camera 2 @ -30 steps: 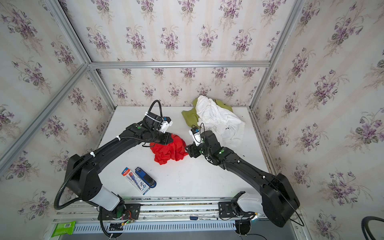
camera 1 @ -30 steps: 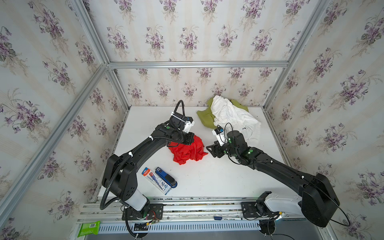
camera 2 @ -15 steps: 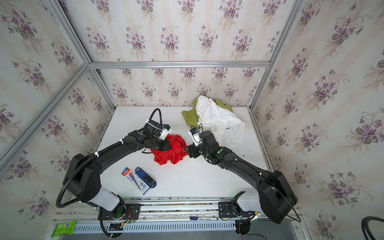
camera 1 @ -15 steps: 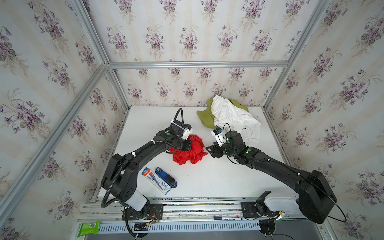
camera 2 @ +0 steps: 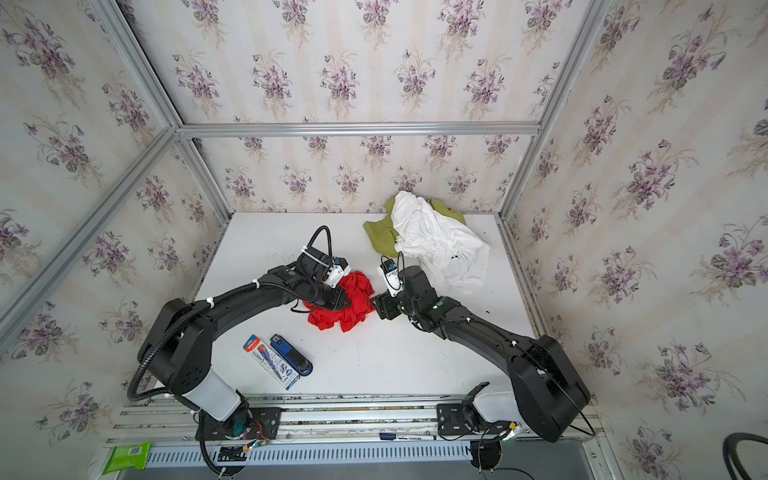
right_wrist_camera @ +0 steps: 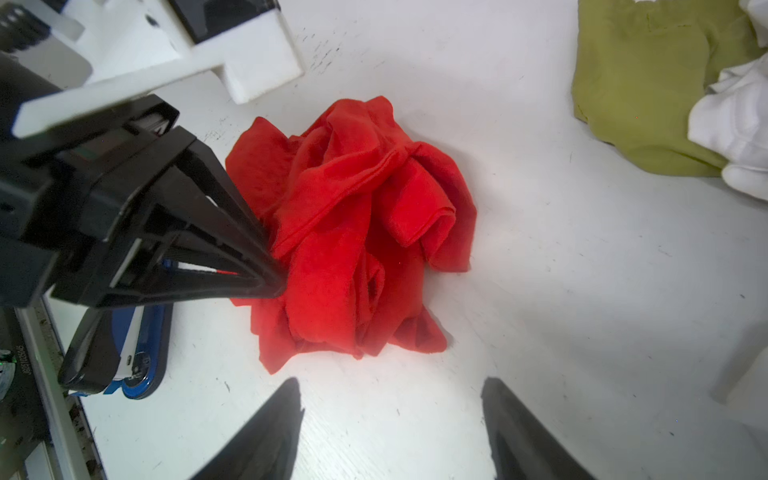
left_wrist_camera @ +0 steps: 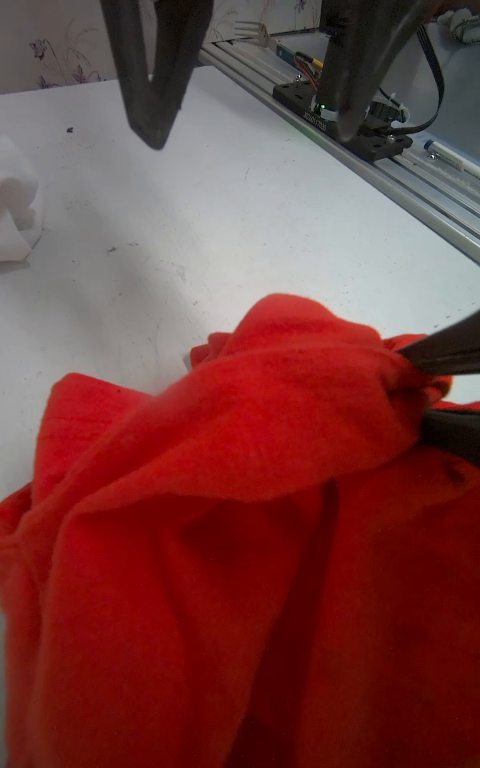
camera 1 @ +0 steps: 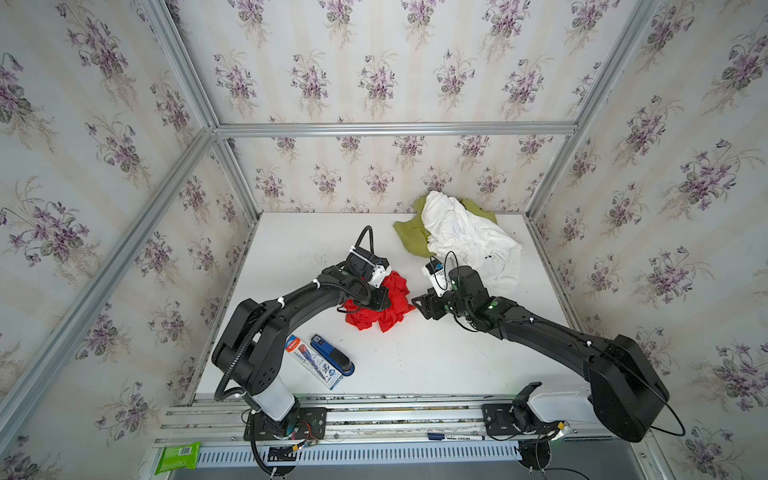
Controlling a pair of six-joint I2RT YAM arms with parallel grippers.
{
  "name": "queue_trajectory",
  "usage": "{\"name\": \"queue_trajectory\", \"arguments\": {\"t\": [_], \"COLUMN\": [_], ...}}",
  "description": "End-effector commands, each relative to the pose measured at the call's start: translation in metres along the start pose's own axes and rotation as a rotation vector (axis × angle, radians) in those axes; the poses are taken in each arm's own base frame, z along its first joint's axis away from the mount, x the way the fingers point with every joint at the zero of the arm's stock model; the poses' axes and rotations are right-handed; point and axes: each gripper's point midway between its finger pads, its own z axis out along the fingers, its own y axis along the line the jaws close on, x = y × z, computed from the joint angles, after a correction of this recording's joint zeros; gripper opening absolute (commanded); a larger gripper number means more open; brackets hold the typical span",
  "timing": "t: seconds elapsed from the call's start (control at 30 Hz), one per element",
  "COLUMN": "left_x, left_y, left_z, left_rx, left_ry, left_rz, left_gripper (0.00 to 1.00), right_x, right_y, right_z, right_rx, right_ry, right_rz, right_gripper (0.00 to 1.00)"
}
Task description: Pick out a specific cloth from the pile
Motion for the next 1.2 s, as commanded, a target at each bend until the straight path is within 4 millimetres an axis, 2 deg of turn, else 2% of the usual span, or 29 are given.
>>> {"name": "queue_trajectory", "arguments": {"t": [0.0,0.03,0.1,0.17,0.3,0.4,0.47,0.57,0.6,0.67,0.7,0.77,0.87,1.0,1.13,1.17], "left_x": [-0.005,-0.007,-0.013,-0.022,-0.042,-0.052,-0.055,-0.052,-0.051,-0.049,-0.048,-0.048,-0.041,-0.032,-0.027,-0.026], "left_y": [-0.005,-0.006,-0.009,-0.014,-0.023,-0.024,-0.016,0.015,0.031,0.057,0.073,0.094,0.127,0.175,0.217,0.225], "left_z": [-0.001,-0.004,-0.012,-0.024,-0.06,-0.091,-0.11,-0.132,-0.139,-0.165,-0.177,-0.193,-0.2,-0.206,-0.196,-0.19], "left_rx": [0.024,0.023,0.021,0.021,-0.002,-0.039,-0.095,-0.242,-0.315,-0.422,-0.478,-0.535,-0.634,-0.829,-0.834,-0.812], "left_ry": [-0.022,-0.029,-0.059,-0.099,-0.212,-0.306,-0.367,-0.454,-0.488,-0.577,-0.617,-0.696,-0.758,-0.749,-0.701,-0.698], "left_rz": [0.01,0.014,0.029,0.046,0.073,0.086,0.086,0.054,0.035,-0.021,-0.057,-0.068,-0.061,-0.116,-0.211,-0.232], "left_gripper": [0.35,0.44,0.54,0.71,0.97,1.0,1.0,0.99,1.0,1.0,0.99,0.99,0.99,0.99,0.99,0.99], "right_x": [-0.013,-0.014,-0.02,-0.03,-0.051,-0.061,-0.062,-0.056,-0.05,-0.04,-0.035,-0.018,0.0,0.019,0.01,0.01], "right_y": [-0.001,-0.001,-0.001,-0.003,-0.009,-0.022,-0.039,-0.071,-0.081,-0.105,-0.121,-0.149,-0.177,-0.199,-0.209,-0.207], "right_z": [0.0,-0.001,-0.007,-0.017,-0.043,-0.063,-0.076,-0.089,-0.091,-0.1,-0.106,-0.106,-0.109,-0.095,-0.094,-0.089], "right_rx": [0.005,0.01,0.024,0.046,0.112,0.204,0.302,0.482,0.553,0.714,0.782,0.845,0.913,0.946,0.976,0.93], "right_ry": [-0.049,-0.051,-0.066,-0.094,-0.162,-0.211,-0.247,-0.33,-0.356,-0.43,-0.441,-0.353,-0.365,-0.334,-0.382,-0.37], "right_rz": [-0.011,-0.016,-0.031,-0.054,-0.106,-0.139,-0.147,-0.202,-0.255,-0.355,-0.368,-0.315,-0.217,-0.167,-0.167,-0.162], "right_gripper": [0.71,0.71,0.72,0.72,0.75,0.79,0.84,0.94,0.94,0.93,0.92,0.94,0.96,0.98,0.99,0.99]}}
